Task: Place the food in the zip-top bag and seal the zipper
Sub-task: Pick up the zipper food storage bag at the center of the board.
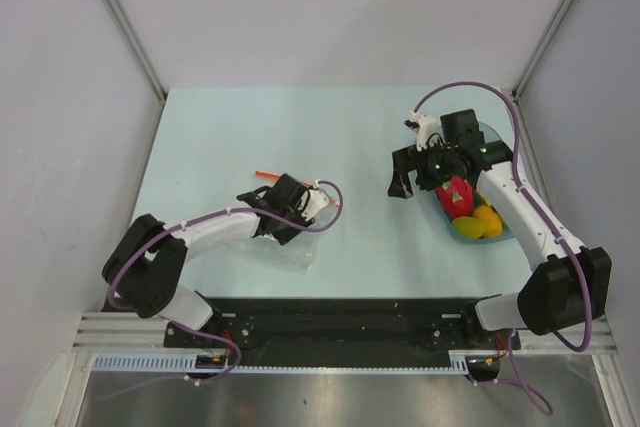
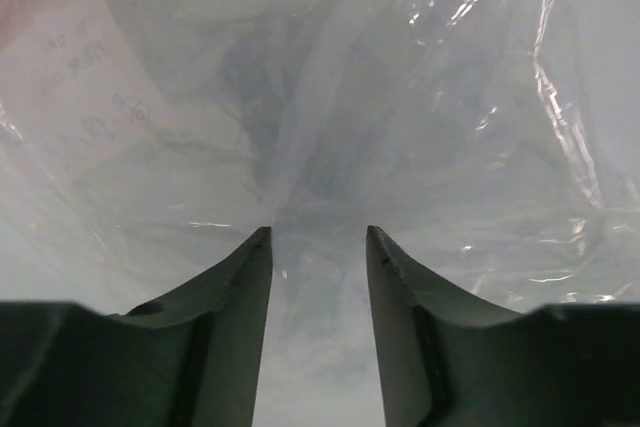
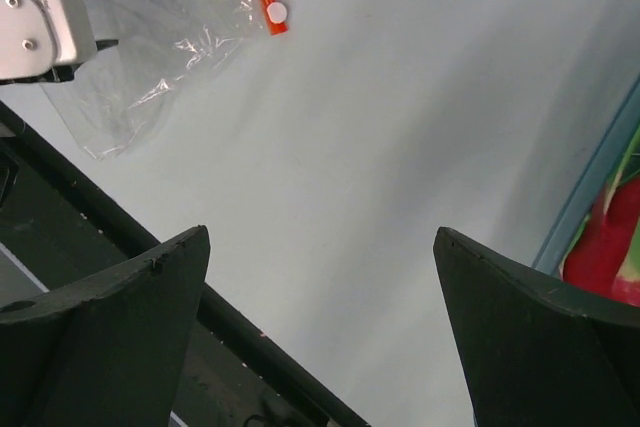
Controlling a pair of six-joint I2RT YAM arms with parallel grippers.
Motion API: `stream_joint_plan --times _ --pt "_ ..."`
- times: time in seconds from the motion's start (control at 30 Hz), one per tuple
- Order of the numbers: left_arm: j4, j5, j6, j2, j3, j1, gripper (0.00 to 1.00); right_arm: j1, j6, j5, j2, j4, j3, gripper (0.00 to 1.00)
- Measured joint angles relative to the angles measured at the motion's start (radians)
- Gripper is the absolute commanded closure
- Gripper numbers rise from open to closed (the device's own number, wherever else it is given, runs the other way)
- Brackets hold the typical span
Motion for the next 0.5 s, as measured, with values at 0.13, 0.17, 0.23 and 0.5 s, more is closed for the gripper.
stream_joint_plan --times 0.13,0.17,0.23,0.5 --pt "0.024 0.017 0.058 0.001 -0.023 0.0 1.0 0.0 -0.005 -0.029 0.03 -0.015 0.0 0.0" --pt "0.027 0.018 0.065 0.0 -0.023 0.0 1.0 0.0 -0.006 -0.035 0.035 -0.02 0.0 0.0" --pt "0.029 0.023 0.085 -0.018 -0.027 0.0 1.0 0.0 -0.013 -0.045 0.043 -0.031 0.002 0.0" --pt "0.006 0.133 0.218 -0.391 -0.057 -0.003 1.0 -0.014 -0.005 -0.138 0.091 -0.038 0.078 0.0"
